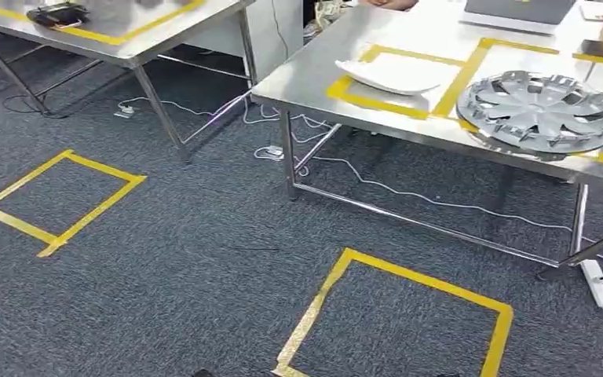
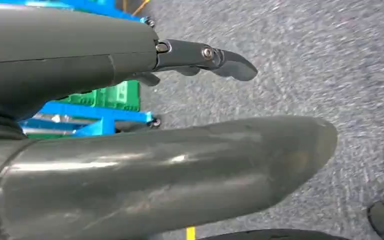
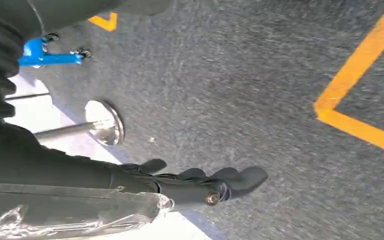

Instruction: Take the parts from the cabinet and place them on the table.

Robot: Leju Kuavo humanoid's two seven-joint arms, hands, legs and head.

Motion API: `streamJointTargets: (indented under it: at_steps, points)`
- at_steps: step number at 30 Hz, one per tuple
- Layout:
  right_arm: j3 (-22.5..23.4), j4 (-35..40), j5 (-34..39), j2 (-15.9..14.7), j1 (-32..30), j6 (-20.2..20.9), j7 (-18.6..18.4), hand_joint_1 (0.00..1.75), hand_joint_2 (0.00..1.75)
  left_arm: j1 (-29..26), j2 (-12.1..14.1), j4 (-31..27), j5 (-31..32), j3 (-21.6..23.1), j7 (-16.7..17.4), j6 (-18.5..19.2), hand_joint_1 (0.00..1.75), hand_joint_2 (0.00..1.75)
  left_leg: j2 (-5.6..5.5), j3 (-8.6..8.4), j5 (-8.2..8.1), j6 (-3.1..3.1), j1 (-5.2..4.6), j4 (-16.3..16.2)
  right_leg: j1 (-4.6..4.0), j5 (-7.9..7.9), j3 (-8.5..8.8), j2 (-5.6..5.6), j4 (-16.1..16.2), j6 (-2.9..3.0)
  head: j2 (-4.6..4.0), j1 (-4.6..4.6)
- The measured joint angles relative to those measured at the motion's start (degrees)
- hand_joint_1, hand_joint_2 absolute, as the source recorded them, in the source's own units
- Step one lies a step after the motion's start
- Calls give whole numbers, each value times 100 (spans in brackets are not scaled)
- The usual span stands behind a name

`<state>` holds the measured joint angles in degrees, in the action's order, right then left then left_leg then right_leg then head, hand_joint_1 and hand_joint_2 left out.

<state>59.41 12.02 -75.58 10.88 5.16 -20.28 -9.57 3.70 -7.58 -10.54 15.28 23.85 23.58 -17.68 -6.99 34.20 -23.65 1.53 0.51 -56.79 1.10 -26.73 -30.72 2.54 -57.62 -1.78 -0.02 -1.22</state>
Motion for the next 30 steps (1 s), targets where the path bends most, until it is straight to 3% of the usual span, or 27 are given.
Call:
streamJointTargets:
  at_steps: [1,2,4,5,6,7,8,9,10,11,12,14,15,16,17,19,20,21,22,23,24,25,26,29,30]
  points:
    - [0,0,-2,0,5,0,0,0,175,1,-2,0,0,0,0,-2,0,0,356,73,-142,32,-42,-157,-9,7,4,-56,14,27,0,-46]
    - [0,0,-18,0,-1,15,2,0,175,22,0,0,0,0,0,-4,0,0,522,259,-380,59,-42,-532,-24,8,-5,-143,13,54,0,-70]
    - [-2,0,-66,0,-30,46,-2,0,175,47,0,0,-15,0,20,-37,0,0,621,711,-804,84,-34,-1481,-43,-2,-17,-338,12,70,0,-70]
    - [-4,0,-85,0,-33,50,-2,0,175,42,0,0,-33,0,26,-46,0,0,627,840,-872,91,-32,-1762,-46,-2,-20,-426,12,70,0,-70]
    - [-7,0,-96,0,-26,61,-2,0,175,27,2,0,-39,0,26,-48,0,0,629,823,-794,91,-32,-1763,-46,-3,-18,-506,12,70,0,-70]
    - [-11,0,-107,0,-16,65,-2,0,175,15,2,0,-41,0,26,-50,0,0,640,673,-590,82,-32,-1501,-47,-5,-16,-581,10,69,0,-74]
    - [-15,0,-107,0,-6,74,0,0,175,12,2,0,-41,0,24,-55,0,0,688,418,-344,66,-33,-1043,-46,-10,-6,-651,10,63,0,-70]
    - [-20,0,-109,0,2,83,0,0,175,20,4,0,-39,0,22,-55,0,0,846,132,-143,49,-40,-543,-47,-20,10,-714,10,46,0,-74]
    - [-22,2,-109,0,4,85,2,0,175,34,4,0,-37,0,20,-59,0,0,1183,-103,-71,27,-64,-170,-79,-35,23,-758,8,19,0,-74]
    - [-24,0,-109,0,-4,87,7,0,175,71,7,0,-35,0,20,-63,0,0,1198,-150,-144,-6,-97,24,-120,-74,-4,-813,-34,-31,0,-103]
    - [-24,0,-109,0,-1,89,7,0,175,81,4,0,-35,-2,15,-68,0,0,1129,-115,-133,-66,-88,-11,-136,-73,28,-878,-8,-49,0,-62]
    - [-28,0,-109,0,18,94,9,0,175,49,11,0,-35,0,13,-72,0,0,982,-90,-145,-125,-103,-10,-131,-85,87,-1033,24,-93,0,-59]
    - [-33,0,-109,0,27,94,9,0,175,38,11,2,-35,-2,13,-72,0,0,914,-114,-111,-176,-60,18,-107,-117,72,-985,8,-142,0,-66]
    - [-39,0,-111,0,38,92,15,0,175,29,11,2,-35,-2,13,-74,0,0,862,-112,-103,-193,-50,18,-96,-226,33,-662,-111,-183,0,-30]
    - [-42,0,-111,0,32,92,18,0,175,35,13,2,-37,-4,13,-77,0,0,811,-104,-89,-235,-48,17,-85,-433,-96,-431,-434,-191,0,-22]
    - [-42,0,-111,0,0,92,18,0,175,60,2,2,-35,-4,13,-77,0,0,634,-85,-82,-266,-51,15,-89,-880,-561,-275,-1432,-204,0,-13]
    - [-42,0,-109,0,-12,92,17,0,175,59,2,2,-35,-4,11,-77,0,0,550,-86,-80,-269,-53,15,-90,-956,-729,-263,-1752,-203,0,-11]
    - [-42,0,-107,0,-24,92,18,0,175,52,11,2,-35,-5,7,-76,0,0,467,-87,-79,-269,-53,12,-89,-895,-776,-263,-1793,-199,0,-13]
    - [-42,0,-107,0,-23,92,18,0,175,44,13,2,-37,-7,7,-76,0,0,382,-90,-77,-266,-52,9,-84,-718,-714,-263,-1602,-193,0,-9]
    - [-42,0,-107,0,-18,92,15,0,175,34,13,2,-39,-7,7,-79,0,0,290,-96,-72,-257,-49,6,-70,-454,-541,-249,-1194,-188,0,-13]
    - [-44,0,-109,0,-10,92,15,0,175,33,13,2,-46,-9,7,-81,0,0,194,-100,-67,-234,-43,0,-45,-159,-292,-132,-643,-187,0,-11]
    - [-44,0,-107,0,-10,92,35,0,175,35,9,2,-52,-9,7,-87,0,0,137,-89,-67,-209,-40,-5,-2,-14,-115,174,-241,-196,0,-9]
    - [-46,0,-107,0,-14,103,68,0,175,54,11,2,-54,-9,7,-96,0,0,63,-48,-74,-170,-79,-61,32,-92,-42,317,-46,-177,0,-9]
    - [-50,-2,-114,0,6,142,136,0,175,39,11,4,-39,-9,22,-111,0,0,-97,15,4,-61,-10,1,-34,-87,-48,189,-85,-87,0,-18]
    - [-50,-2,-114,0,6,142,136,0,175,39,11,4,-39,-9,22,-111,0,0,-97,15,4,-61,-10,1,-34,-87,-48,189,-85,-87,0,-18]
